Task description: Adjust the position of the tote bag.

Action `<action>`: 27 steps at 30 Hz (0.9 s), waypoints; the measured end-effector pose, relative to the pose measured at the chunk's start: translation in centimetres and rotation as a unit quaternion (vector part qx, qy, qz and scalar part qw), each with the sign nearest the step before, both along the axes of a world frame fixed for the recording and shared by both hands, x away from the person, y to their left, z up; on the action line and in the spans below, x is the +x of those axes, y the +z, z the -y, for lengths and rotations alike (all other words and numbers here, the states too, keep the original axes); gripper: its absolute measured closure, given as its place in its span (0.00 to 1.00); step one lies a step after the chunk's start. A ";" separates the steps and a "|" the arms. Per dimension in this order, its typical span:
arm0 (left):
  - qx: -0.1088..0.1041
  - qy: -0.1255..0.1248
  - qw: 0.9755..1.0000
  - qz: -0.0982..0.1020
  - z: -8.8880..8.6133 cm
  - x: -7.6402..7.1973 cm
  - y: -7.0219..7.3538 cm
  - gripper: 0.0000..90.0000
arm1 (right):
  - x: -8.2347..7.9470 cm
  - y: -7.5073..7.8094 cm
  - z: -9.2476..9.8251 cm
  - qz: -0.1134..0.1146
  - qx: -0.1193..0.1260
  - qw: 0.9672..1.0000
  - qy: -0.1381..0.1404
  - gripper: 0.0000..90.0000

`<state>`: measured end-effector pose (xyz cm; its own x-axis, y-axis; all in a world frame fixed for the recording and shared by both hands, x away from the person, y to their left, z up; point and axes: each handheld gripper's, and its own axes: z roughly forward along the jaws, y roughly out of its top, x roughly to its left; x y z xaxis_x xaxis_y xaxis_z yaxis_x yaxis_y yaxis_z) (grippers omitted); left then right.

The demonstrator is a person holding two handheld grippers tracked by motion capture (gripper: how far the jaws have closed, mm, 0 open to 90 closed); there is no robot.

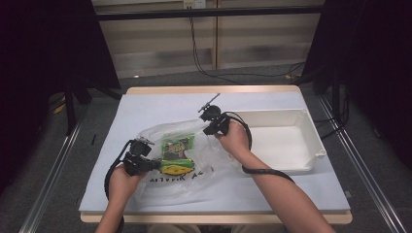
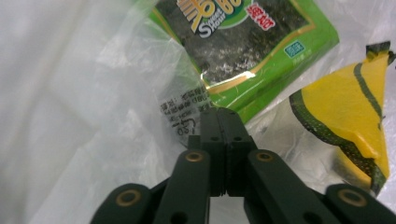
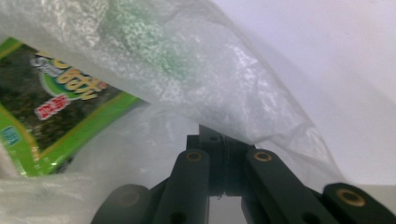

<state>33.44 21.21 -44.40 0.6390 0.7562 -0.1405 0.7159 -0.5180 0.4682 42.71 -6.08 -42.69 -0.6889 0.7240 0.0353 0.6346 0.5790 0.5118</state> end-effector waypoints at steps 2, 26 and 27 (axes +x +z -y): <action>-0.002 0.002 1.000 -0.003 -0.1 0.0 -0.1 1.00 | 0.1 -0.1 0.2 0.002 -0.004 1.000 -0.006 1.00; -0.020 0.012 0.999 0.028 -0.2 0.1 1.0 1.00 | -4.9 0.4 -4.3 0.016 0.040 0.993 0.111 0.95; -0.018 0.011 0.999 0.028 -0.2 0.1 1.1 1.00 | -5.0 0.1 -4.6 0.016 0.036 0.993 0.115 0.97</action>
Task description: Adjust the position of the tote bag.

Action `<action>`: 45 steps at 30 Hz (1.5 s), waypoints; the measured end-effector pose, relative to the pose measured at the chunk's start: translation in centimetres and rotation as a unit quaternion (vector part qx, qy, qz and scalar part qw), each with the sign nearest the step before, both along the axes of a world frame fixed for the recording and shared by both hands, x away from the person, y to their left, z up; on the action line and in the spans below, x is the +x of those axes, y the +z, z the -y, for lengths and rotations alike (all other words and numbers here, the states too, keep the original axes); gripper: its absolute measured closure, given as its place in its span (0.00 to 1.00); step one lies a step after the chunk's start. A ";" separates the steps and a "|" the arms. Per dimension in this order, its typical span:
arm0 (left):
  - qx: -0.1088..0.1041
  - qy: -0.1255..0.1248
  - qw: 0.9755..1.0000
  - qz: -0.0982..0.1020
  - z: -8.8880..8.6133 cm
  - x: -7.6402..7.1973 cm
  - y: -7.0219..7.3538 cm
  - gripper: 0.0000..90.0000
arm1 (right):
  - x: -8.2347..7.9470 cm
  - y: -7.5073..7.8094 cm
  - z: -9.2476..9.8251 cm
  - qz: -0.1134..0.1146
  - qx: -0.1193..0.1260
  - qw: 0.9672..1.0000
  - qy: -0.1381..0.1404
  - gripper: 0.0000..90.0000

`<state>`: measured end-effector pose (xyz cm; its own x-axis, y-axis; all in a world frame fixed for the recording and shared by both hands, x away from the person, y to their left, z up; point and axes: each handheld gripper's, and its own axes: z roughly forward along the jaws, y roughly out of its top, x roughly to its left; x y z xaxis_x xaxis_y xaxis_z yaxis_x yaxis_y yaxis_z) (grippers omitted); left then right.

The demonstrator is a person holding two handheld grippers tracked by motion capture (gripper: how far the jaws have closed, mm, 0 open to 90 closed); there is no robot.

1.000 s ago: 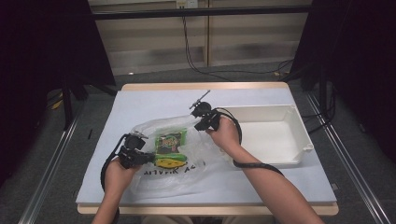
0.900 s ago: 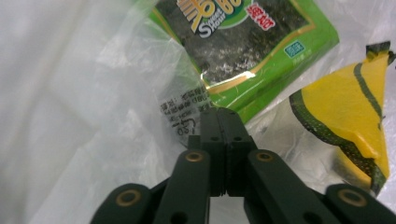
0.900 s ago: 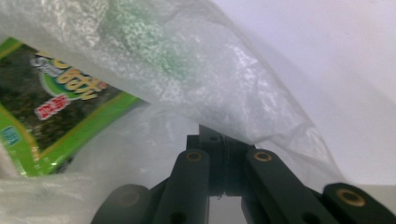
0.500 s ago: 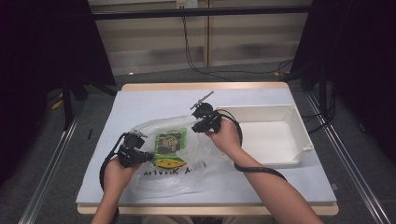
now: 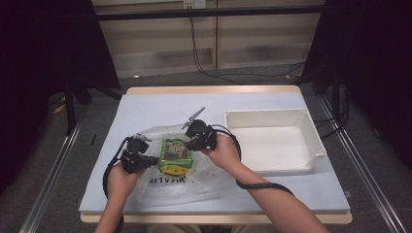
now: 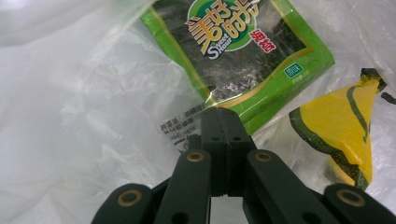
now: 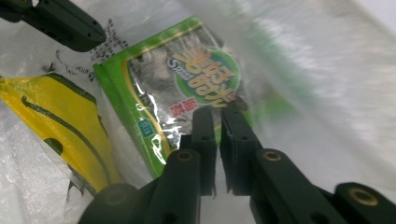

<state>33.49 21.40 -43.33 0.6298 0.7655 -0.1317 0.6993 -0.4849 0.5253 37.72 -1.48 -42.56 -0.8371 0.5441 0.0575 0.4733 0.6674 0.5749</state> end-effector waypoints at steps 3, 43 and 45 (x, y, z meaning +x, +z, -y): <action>0.001 -0.002 1.000 -0.004 0.0 0.0 -0.1 1.00 | 0.0 -0.6 -0.5 -0.008 -0.016 1.000 -0.001 1.00; -0.012 0.045 0.998 -0.044 1.7 2.7 -1.5 0.77 | -0.1 -0.1 0.8 -0.016 -0.009 0.999 -0.039 0.80; -0.012 0.050 0.998 -0.046 1.7 2.6 -1.5 0.84 | -0.2 -0.2 0.8 -0.018 -0.008 0.999 -0.042 0.80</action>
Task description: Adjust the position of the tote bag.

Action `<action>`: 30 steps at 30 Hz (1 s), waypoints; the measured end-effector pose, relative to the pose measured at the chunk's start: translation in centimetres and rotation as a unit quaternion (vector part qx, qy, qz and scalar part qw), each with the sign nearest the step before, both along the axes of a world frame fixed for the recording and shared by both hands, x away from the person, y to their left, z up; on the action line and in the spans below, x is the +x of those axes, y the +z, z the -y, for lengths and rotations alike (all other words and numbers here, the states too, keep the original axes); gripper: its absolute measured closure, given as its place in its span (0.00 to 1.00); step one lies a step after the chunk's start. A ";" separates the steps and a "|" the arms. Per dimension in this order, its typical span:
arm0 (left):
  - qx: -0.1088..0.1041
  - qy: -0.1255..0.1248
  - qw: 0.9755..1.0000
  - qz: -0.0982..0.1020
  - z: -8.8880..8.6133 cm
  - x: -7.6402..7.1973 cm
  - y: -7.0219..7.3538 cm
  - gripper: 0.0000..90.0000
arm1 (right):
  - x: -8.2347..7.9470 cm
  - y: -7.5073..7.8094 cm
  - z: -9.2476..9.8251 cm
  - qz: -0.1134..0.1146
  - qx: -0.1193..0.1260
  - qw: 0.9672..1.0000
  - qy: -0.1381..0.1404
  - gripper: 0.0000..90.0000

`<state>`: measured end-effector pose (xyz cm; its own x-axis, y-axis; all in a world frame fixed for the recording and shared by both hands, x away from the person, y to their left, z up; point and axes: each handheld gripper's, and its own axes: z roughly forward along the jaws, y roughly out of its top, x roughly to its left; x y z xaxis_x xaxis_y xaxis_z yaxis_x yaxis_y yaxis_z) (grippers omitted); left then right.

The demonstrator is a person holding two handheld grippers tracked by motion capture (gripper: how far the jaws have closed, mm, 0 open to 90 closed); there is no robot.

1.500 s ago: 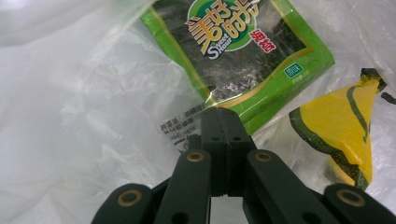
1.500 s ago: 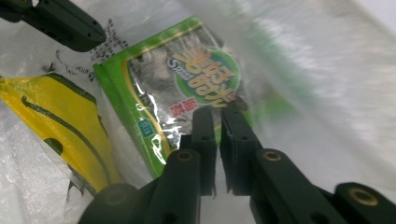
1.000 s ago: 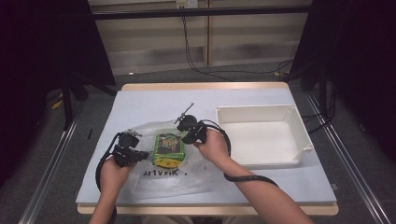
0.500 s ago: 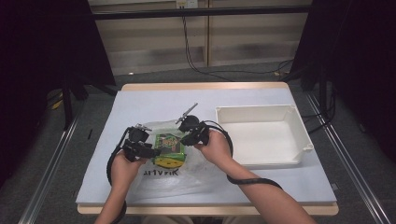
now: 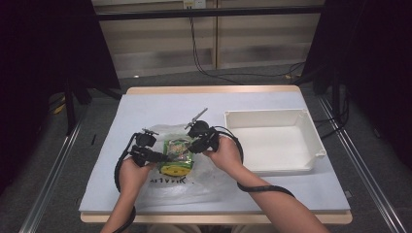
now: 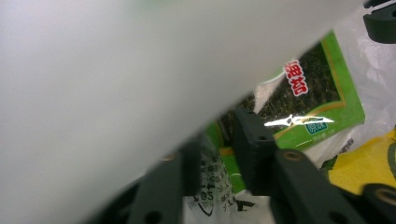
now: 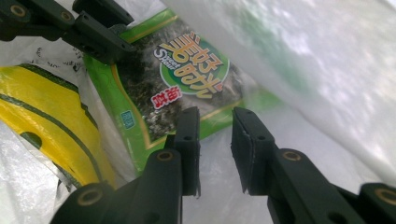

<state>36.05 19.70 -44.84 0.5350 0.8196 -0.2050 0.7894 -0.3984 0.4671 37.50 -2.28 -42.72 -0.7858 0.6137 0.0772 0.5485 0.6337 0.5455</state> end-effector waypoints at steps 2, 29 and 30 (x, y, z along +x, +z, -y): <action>0.008 -0.004 1.000 0.005 -0.2 -0.1 0.2 0.93 | 0.0 0.0 0.0 0.000 0.001 1.000 0.001 0.79; 0.036 0.028 0.999 0.021 -3.0 -1.4 0.8 0.91 | -0.2 -0.1 -0.1 0.000 -0.001 1.000 0.007 0.76; 0.036 0.026 0.999 0.029 -2.8 -1.5 1.2 0.87 | -0.2 -0.1 -0.1 0.000 0.000 1.000 0.008 0.76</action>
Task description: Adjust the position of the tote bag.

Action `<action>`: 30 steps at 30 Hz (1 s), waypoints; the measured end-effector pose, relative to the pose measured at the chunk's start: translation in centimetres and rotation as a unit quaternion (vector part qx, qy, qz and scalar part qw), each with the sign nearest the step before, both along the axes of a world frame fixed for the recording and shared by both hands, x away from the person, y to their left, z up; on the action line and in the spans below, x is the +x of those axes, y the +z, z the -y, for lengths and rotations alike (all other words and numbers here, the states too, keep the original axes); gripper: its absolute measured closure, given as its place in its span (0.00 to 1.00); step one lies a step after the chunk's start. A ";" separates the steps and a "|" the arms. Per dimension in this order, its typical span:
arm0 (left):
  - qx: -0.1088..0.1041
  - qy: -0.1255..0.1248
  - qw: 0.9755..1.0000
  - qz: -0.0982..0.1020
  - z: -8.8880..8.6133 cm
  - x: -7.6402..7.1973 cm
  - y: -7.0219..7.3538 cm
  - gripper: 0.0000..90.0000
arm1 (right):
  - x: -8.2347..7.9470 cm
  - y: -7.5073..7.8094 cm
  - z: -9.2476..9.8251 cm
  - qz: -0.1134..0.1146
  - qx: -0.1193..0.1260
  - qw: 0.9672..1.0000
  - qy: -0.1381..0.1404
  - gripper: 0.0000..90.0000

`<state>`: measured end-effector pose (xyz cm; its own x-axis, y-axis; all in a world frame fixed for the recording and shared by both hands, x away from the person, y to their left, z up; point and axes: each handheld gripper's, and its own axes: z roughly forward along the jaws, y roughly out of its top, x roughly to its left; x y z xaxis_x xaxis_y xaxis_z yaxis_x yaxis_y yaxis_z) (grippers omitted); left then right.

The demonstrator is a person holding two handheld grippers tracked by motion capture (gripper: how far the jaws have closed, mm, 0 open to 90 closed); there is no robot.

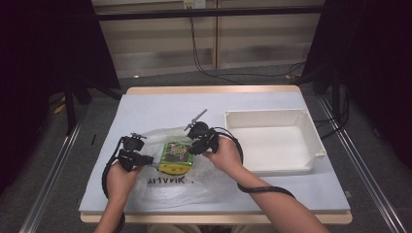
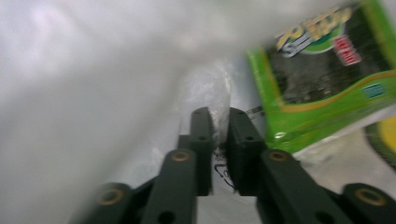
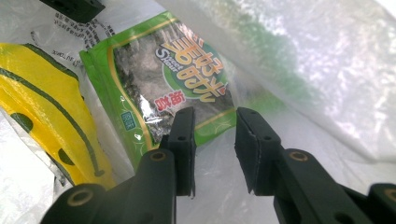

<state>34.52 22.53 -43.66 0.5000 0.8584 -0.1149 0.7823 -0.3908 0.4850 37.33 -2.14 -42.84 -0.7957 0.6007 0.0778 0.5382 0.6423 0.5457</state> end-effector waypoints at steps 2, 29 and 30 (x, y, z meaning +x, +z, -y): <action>-0.009 -0.005 1.000 0.013 0.7 -0.3 0.8 0.76 | -0.1 0.1 0.0 0.003 0.000 1.000 0.001 0.76; -0.025 -0.033 0.999 -0.001 4.1 0.4 -1.0 0.98 | -0.2 0.0 -0.1 0.003 -0.002 1.000 0.004 0.75; -0.028 -0.035 0.999 0.001 4.1 0.3 -0.8 0.99 | -0.2 -0.1 -0.1 0.002 -0.002 1.000 0.005 0.75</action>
